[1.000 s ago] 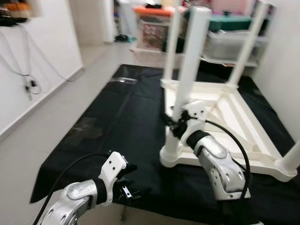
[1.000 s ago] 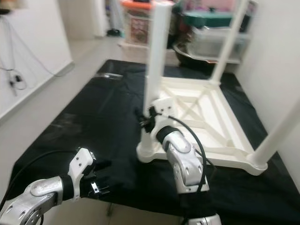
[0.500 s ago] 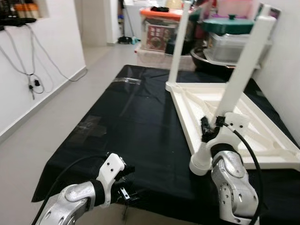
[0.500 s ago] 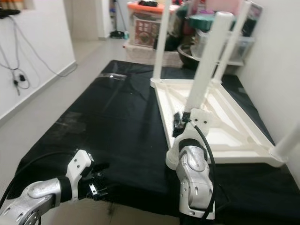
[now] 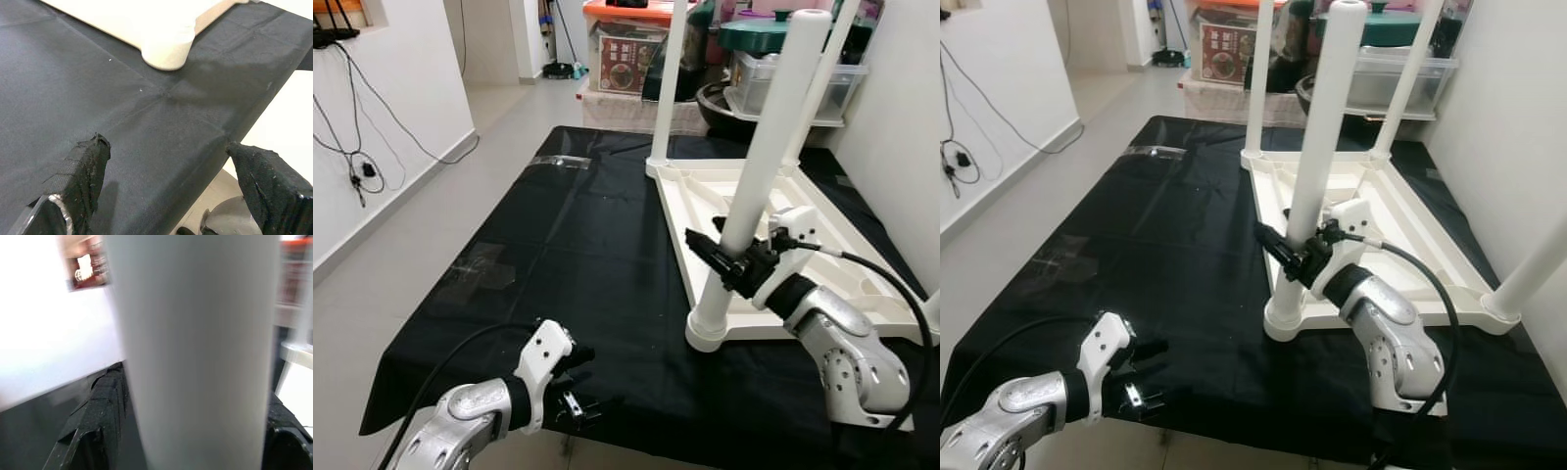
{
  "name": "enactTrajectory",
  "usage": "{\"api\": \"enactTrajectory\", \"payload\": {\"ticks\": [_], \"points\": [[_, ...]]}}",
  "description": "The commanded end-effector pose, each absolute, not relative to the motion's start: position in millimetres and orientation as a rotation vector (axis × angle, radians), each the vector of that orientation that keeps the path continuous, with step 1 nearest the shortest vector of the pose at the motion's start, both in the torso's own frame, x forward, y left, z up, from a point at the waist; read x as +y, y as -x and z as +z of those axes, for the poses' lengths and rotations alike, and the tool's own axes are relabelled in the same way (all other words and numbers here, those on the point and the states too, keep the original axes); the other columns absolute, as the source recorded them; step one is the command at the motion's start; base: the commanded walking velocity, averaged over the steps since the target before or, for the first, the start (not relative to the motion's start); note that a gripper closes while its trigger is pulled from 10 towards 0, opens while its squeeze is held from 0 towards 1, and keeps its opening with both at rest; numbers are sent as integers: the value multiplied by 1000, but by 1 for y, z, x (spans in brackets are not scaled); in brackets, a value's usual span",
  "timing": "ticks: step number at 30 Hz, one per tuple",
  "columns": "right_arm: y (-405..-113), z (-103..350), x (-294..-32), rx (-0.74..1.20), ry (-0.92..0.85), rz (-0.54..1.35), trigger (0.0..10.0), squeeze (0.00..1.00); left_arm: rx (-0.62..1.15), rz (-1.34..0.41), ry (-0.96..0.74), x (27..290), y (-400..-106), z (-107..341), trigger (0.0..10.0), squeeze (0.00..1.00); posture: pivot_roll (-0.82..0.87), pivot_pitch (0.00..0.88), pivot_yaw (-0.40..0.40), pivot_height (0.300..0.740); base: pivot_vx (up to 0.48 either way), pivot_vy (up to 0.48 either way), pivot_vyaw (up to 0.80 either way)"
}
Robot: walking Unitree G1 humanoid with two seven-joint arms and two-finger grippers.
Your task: Building children table
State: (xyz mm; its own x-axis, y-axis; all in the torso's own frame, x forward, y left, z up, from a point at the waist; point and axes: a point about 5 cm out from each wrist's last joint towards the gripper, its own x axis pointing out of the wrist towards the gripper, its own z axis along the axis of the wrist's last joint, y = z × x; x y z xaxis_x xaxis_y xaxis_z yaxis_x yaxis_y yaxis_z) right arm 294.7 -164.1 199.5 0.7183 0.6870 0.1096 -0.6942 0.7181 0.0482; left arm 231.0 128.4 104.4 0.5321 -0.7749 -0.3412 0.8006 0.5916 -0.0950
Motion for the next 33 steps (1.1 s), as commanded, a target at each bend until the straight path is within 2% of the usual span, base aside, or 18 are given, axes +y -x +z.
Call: {"api": "enactTrajectory", "payload": {"ticks": [1, 2, 3, 4, 5, 8, 11, 12, 13, 14, 16, 18, 21, 25, 26, 27, 32, 33], "points": [[-291, 186, -146, -29, -111, 889, 10000, 0, 368, -936, -89, 132, -231, 105, 10000, 0, 117, 0, -76, 740, 0, 0, 0], [-289, 177, -138, 6, -68, 977, 8471, 0, 370, -936, -90, 131, -230, 104, 10000, 0, 118, 0, -76, 740, 0, 0, 0], [-289, 177, -138, 6, -68, 977, 8471, 0, 370, -936, -90, 131, -230, 104, 10000, 0, 118, 0, -76, 740, 0, 0, 0], [-290, 171, -132, 31, -42, 1041, 3059, 0, 370, -939, -90, 129, -229, 104, 10000, 0, 118, 0, -75, 740, 0, 0, 0], [-294, 166, -129, 49, -25, 1059, 0, 0, 369, -943, -91, 127, -229, 104, 10000, 0, 118, 0, -75, 740, 0, 0, 0], [-297, 165, -128, 55, -21, 1061, 0, 0, 369, -945, -92, 126, -230, 104, 10000, 0, 118, 0, -75, 740, 0, 0, 0], [-326, 159, -142, 103, 20, 720, 0, 0, 365, -941, -96, 127, -231, 104, 10000, 0, 115, 0, -77, 740, 0, 0, 0], [-338, 155, -158, 143, 12, 462, 0, 0, 365, -938, -96, 127, -231, 104, 10000, 0, 112, 0, -78, 740, 0, 0, 0], [-342, 147, -178, 190, -12, 187, 0, 0, 367, -939, -97, 127, -230, 103, 10000, 0, 109, 0, -76, 740, 0, 0, 0], [-342, 147, -178, 190, -12, 187, 0, 0, 367, -939, -97, 127, -230, 103, 10000, 0, 109, 0, -76, 740, 0, 0, 0], [-331, 135, -204, 252, -53, -154, 0, 0, 370, -941, -96, 126, -229, 103, 10000, 0, 107, 0, -74, 740, 0, 0, 0], [-331, 135, -204, 252, -53, -154, 0, 0, 370, -941, -96, 126, -229, 103, 10000, 0, 107, 0, -74, 740, 0, 0, 0], [-290, 127, -214, 244, -83, -470, 0, 0, 370, -948, -94, 123, -230, 102, 10000, 0, 92, 0, -60, 740, 0, 0, 0], [-281, 127, -206, 243, -94, -459, 0, 0, 370, -953, -93, 122, -230, 103, 10000, 0, 88, 0, -59, 740, 0, 0, 0], [-279, 130, -195, 231, -102, -403, 10000, 0, 371, -956, -94, 122, -230, 102, 10000, 0, 81, 0, -54, 740, 0, 0, 0], [-282, 139, -181, 182, -148, -304, 10000, 1000, 371, -961, -94, 122, -231, 103, 10000, 0, 80, 0, -54, 740, 0, 0, 0], [-305, 175, -159, 42, -259, 34, 10000, 1000, 370, -965, -95, 125, -232, 103, 10000, 0, 80, 0, -55, 740, 0, 0, 0], [-309, 182, -157, 25, -278, 100, 10000, 212, 368, -965, -94, 125, -232, 103, 10000, 0, 80, 0, -55, 740, 0, 0, 0]]}}
